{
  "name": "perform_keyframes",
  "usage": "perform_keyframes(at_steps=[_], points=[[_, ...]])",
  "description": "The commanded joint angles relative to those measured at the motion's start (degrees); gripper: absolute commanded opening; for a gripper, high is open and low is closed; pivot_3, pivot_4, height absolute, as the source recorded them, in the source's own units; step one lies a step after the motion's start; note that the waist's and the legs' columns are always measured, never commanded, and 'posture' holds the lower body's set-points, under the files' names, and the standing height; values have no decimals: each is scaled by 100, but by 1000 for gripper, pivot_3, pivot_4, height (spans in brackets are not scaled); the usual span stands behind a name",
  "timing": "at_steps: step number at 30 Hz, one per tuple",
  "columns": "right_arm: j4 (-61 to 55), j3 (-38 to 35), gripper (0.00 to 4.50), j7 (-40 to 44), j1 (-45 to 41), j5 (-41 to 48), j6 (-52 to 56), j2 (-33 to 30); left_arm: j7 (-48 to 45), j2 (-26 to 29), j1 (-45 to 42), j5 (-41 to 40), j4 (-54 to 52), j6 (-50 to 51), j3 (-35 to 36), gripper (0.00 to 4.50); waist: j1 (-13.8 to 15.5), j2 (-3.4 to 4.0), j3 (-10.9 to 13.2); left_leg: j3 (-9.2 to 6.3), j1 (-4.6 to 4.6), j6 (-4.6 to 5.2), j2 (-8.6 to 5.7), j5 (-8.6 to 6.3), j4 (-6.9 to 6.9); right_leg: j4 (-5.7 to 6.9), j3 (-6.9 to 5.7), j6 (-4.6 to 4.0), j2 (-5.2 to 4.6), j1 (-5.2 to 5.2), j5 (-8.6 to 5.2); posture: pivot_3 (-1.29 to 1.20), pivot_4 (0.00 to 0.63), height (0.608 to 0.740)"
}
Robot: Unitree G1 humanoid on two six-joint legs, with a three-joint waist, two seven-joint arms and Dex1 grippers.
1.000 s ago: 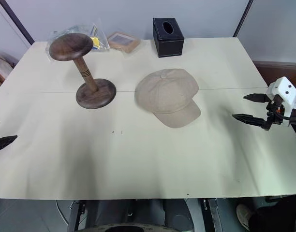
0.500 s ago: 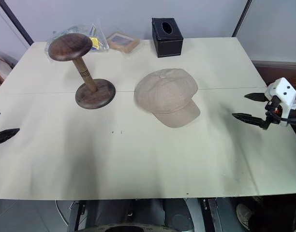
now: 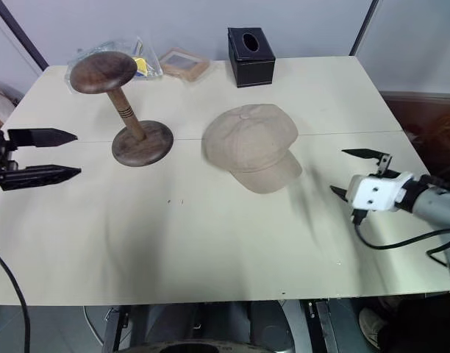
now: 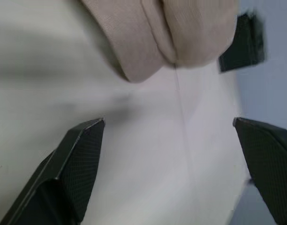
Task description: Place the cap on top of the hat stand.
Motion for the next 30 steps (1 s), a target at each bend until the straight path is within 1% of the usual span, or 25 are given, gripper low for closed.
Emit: perform_keyframes(at_steps=[1, 7, 11, 13, 17, 20, 23, 27, 30], points=[[-248, 193, 4500, -816, 136, -823, -255, 258, -159, 107, -371, -244, -244, 83, -200, 4443, -27, -4, 2, 1, 2, 0, -1, 0, 2, 7, 1, 0, 1, 0, 0, 0, 150, 740], [-80, 878, 4500, -2215, -109, -2247, -594, 717, -95, 11, -739, -371, -372, 267, -511, 4443, -47, -8, 4, 15, 12, -3, -4, 3, 7, 36, 19, -3, 9, -8, -2, 0, 150, 740], [594, 1533, 4500, -3008, -662, -3045, -764, 838, -36, -25, -820, -395, -421, 334, -560, 4443, -54, -16, 3, 20, 13, -4, -4, 4, 12, 43, 23, -3, 11, -10, -2, 0, 150, 740], [980, 1819, 4500, -3262, -960, -3207, -870, 890, -8, -38, -838, -435, -440, 374, -554, 4443, -69, -30, -3, 20, 14, -4, -3, 4, 14, 44, 23, -3, 12, -10, -2, 0, 150, 740], [1608, 2340, 4500, -3616, -1613, -3421, -1049, 1061, 53, -64, -821, -430, -441, 401, -520, 4443, -194, -83, -4, 19, 32, -5, 0, 5, 13, 48, 23, -5, 16, 6, -2, 0, 150, 740], [1981, 2638, 4500, -3790, -2008, -3474, -1129, 1243, 93, -84, -765, -405, -442, 390, -482, 4443, -327, -139, -2, 38, 79, -6, 10, 5, 6, 52, 43, -14, 28, 35, 3, 0, 150, 740], [2277, 2891, 4500, -3930, -2332, -3513, -1131, 1456, 127, -104, -737, -407, -444, 393, -440, 4443, -376, -147, -5, 68, 118, -6, 57, 5, 6, 48, 72, -23, 61, 66, 7, 0, 150, 740], [2702, 3217, 4500, -4115, -2830, -3617, -1055, 1827, 166, -107, -749, -428, -405, 399, -382, 4443, -393, -151, -6, 79, 115, -6, 87, 5, 5, 51, 84, -45, 107, 44, 22, 0, 150, 740], [2988, 3381, 4500, -4198, -3144, -3649, -1009, 1942, 183, -102, -739, -438, -414, 415, -352, 4443, -386, -150, -6, 79, 107, -6, 93, 5, 0, 61, 84, -55, 115, 25, 25, 0, 150, 740]])
